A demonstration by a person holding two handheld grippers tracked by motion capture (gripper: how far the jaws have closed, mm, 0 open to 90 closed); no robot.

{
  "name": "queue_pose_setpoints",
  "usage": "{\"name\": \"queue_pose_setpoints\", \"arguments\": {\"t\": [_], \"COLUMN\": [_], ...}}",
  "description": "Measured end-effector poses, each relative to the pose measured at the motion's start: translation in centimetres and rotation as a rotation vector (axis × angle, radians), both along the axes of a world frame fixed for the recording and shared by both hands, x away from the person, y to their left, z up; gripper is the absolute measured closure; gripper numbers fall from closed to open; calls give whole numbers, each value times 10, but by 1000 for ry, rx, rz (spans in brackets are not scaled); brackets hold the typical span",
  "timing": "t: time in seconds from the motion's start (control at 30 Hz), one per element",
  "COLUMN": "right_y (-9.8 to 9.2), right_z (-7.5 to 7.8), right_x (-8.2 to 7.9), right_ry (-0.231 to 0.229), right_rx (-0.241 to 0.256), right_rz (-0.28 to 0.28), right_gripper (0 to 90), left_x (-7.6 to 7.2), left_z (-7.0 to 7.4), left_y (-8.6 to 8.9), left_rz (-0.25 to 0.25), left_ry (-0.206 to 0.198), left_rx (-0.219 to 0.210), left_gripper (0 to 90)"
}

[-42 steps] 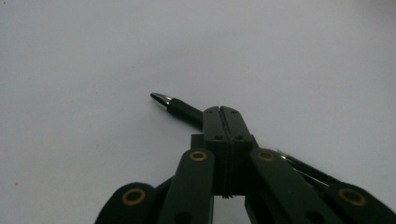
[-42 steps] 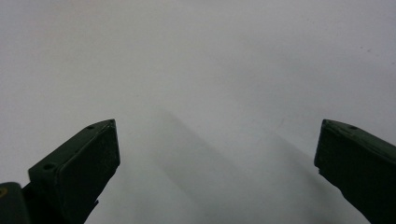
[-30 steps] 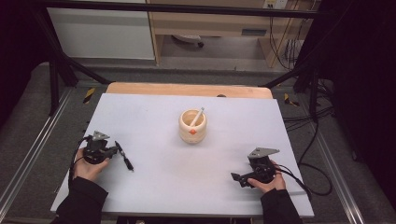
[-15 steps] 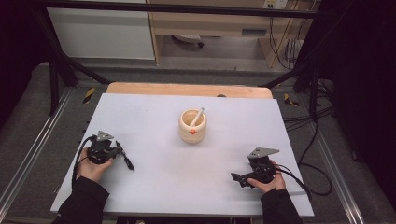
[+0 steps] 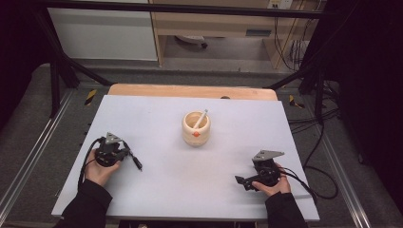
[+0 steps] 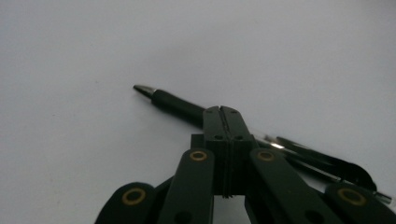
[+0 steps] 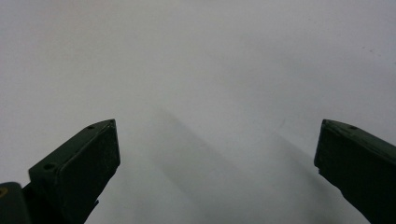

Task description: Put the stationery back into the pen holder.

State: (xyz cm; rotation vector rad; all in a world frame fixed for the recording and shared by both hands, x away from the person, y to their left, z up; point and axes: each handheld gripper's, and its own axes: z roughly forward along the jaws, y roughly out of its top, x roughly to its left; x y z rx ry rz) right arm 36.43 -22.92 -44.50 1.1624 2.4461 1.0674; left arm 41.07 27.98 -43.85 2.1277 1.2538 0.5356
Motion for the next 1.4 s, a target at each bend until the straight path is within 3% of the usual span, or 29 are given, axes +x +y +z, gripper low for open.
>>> {"name": "queue_pose_setpoints", "arguments": {"t": [0.33,1.4], "right_y": [0,0], "right_z": [0,0], "right_x": [0,0], "right_ry": [1,2], "right_rx": [3,4], "right_rz": [-2,-5], "right_gripper": [12,12], "left_x": [-1,-2], "left_z": [0,-3], "left_y": [-5,-31], "left_rz": [-25,-125], "left_ry": [-5,-24], "left_rx": [-26,-37], "left_gripper": [897,897]}}
